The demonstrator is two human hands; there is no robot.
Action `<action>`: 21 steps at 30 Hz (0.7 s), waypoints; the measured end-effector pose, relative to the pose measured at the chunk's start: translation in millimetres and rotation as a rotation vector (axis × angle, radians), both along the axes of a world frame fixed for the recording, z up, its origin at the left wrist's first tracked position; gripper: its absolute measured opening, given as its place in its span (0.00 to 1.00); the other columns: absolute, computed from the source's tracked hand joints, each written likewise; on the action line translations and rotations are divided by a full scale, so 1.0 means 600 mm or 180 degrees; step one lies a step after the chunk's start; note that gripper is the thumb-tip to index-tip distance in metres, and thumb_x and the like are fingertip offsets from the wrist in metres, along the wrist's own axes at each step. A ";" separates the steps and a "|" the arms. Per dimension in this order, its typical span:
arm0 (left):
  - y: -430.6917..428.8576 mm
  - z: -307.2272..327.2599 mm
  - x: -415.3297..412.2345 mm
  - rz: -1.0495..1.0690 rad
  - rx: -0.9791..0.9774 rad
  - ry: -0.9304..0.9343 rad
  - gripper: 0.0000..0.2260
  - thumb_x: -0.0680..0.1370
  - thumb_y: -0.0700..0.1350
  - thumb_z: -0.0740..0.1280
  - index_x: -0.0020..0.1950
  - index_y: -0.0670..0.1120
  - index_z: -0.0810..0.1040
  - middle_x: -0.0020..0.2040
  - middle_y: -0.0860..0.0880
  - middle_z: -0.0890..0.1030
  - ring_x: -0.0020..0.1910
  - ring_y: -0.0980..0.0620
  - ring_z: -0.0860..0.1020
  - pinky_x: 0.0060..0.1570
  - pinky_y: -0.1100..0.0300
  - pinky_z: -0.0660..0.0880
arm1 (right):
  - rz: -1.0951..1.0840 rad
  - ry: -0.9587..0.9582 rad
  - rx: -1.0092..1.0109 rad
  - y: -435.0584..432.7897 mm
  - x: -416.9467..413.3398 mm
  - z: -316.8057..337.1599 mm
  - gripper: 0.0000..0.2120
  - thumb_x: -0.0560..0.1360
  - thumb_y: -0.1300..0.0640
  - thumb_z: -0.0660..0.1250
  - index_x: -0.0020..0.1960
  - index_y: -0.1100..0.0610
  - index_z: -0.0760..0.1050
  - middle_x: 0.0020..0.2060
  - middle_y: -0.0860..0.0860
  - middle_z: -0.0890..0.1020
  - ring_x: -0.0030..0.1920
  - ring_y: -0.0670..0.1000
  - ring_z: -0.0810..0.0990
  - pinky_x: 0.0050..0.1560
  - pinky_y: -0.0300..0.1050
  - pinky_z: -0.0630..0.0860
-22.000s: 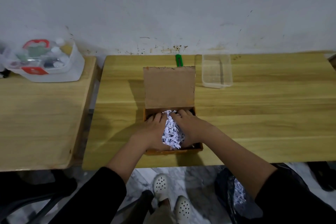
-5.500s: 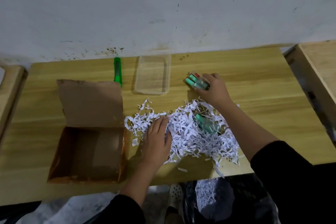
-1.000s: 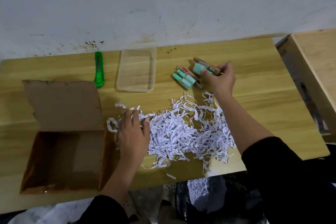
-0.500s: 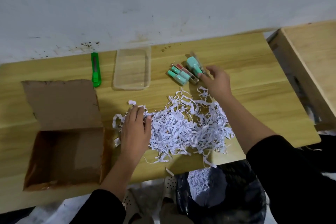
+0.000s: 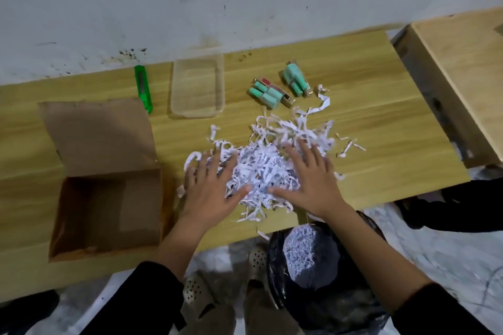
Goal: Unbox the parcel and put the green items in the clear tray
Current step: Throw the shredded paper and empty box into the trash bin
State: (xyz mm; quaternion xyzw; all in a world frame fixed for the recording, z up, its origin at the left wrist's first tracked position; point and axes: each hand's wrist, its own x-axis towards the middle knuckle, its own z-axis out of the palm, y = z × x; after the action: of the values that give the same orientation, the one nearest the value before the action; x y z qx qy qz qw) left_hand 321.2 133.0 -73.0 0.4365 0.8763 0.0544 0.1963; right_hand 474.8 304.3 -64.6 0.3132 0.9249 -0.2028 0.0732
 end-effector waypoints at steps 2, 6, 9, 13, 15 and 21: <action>0.005 -0.003 0.008 -0.0209 -0.0094 0.0061 0.34 0.68 0.73 0.35 0.72 0.63 0.35 0.78 0.51 0.45 0.77 0.47 0.42 0.73 0.41 0.43 | 0.0310 0.0004 0.0123 -0.017 -0.019 -0.008 0.42 0.65 0.24 0.49 0.73 0.40 0.43 0.77 0.49 0.48 0.76 0.58 0.48 0.71 0.65 0.48; 0.010 -0.007 0.004 -0.0187 0.0087 0.0341 0.31 0.75 0.66 0.39 0.73 0.54 0.59 0.71 0.46 0.67 0.70 0.43 0.65 0.66 0.43 0.62 | 0.0583 0.0150 0.0613 -0.028 -0.042 -0.019 0.32 0.72 0.30 0.42 0.69 0.45 0.60 0.65 0.55 0.73 0.62 0.61 0.71 0.54 0.58 0.70; 0.011 -0.017 0.004 -0.0333 0.0361 0.0555 0.26 0.78 0.62 0.48 0.66 0.47 0.70 0.58 0.44 0.78 0.54 0.42 0.76 0.50 0.50 0.75 | 0.0749 0.0332 0.0506 -0.028 -0.055 -0.022 0.26 0.73 0.36 0.51 0.66 0.48 0.64 0.57 0.55 0.76 0.54 0.61 0.74 0.47 0.53 0.72; 0.018 -0.021 0.010 -0.0262 0.0497 0.0182 0.23 0.78 0.56 0.55 0.62 0.41 0.74 0.58 0.41 0.77 0.55 0.40 0.76 0.51 0.48 0.75 | 0.0833 0.0256 0.0181 -0.034 -0.065 -0.017 0.27 0.71 0.50 0.68 0.68 0.52 0.66 0.57 0.58 0.74 0.52 0.61 0.72 0.47 0.52 0.70; 0.018 -0.017 0.011 -0.0286 0.0519 0.0065 0.20 0.78 0.51 0.59 0.66 0.41 0.70 0.62 0.42 0.74 0.60 0.41 0.73 0.55 0.48 0.72 | 0.0737 0.0188 0.0075 -0.042 -0.068 -0.014 0.29 0.70 0.55 0.70 0.69 0.53 0.65 0.58 0.57 0.73 0.54 0.60 0.72 0.48 0.51 0.69; 0.025 0.006 -0.003 -0.0481 0.0334 -0.0165 0.21 0.79 0.42 0.59 0.72 0.47 0.61 0.66 0.46 0.69 0.61 0.43 0.71 0.54 0.50 0.70 | 0.0230 0.0108 -0.0068 -0.073 -0.075 0.002 0.27 0.71 0.62 0.66 0.68 0.54 0.65 0.58 0.57 0.73 0.54 0.61 0.75 0.43 0.50 0.73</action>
State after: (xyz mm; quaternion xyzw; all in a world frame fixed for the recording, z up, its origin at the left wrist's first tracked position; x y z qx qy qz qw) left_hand 319.6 147.8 -69.2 0.5095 0.8314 0.0965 0.1994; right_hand 430.1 260.6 -63.1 0.2754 0.9345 -0.2151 0.0682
